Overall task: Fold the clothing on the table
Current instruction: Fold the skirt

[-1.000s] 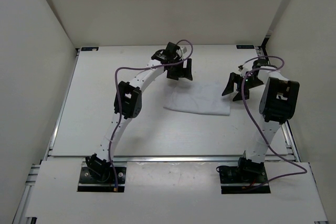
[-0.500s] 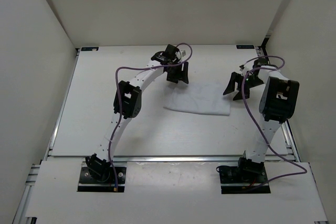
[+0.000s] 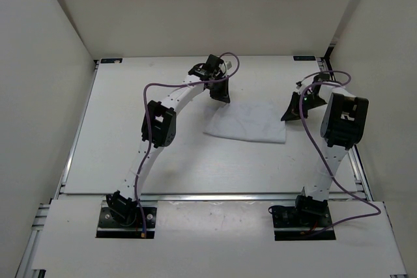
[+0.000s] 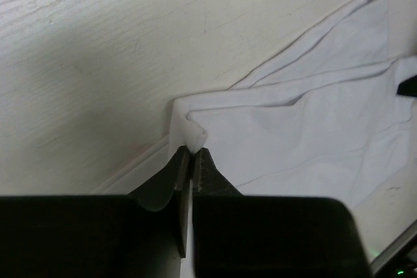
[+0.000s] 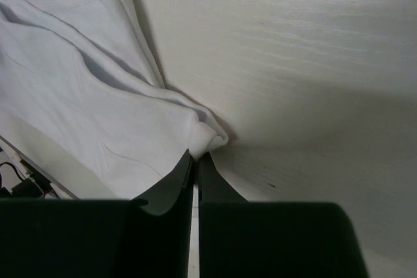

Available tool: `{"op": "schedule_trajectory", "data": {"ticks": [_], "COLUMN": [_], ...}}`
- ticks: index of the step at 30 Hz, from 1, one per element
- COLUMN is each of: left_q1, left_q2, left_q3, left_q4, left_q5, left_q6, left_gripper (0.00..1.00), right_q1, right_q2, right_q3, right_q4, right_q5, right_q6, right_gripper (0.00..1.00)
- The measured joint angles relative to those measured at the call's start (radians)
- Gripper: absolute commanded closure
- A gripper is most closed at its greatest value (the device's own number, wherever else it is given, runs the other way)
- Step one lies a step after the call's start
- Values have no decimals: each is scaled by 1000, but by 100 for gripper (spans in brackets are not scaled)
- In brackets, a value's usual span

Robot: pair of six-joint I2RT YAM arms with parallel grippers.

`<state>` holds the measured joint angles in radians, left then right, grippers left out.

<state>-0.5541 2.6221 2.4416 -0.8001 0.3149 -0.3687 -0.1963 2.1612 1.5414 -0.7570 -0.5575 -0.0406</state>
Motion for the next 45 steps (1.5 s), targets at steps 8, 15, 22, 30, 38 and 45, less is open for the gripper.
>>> {"op": "schedule_trajectory", "data": {"ticks": [8, 15, 22, 30, 38, 45], "left_q1": [-5, -42, -78, -121, -153, -22], "left_q2": [-2, -190, -701, -1081, -1271, -1240], "left_q3": [2, -235, -845, -1315, -1583, -1541], "left_q4": [-1, 85, 323, 601, 690, 700], "left_q5": [-14, -68, -130, -151, -201, -202], "left_q6": [2, -7, -88, -216, -317, -310], "left_gripper": [100, 100, 100, 100, 100, 100], "right_q1": [-9, -12, 28, 54, 63, 130], "right_q2": [2, -8, -80, -212, -236, -236], "right_q3": [52, 99, 98, 72, 45, 31], "right_q4": [-3, -24, -38, -78, -114, -72], "right_q5": [-23, -20, 15, -64, -107, -104], "right_q6": [-21, -84, -116, -154, -188, -190], "right_gripper": [100, 100, 100, 100, 100, 100]}}
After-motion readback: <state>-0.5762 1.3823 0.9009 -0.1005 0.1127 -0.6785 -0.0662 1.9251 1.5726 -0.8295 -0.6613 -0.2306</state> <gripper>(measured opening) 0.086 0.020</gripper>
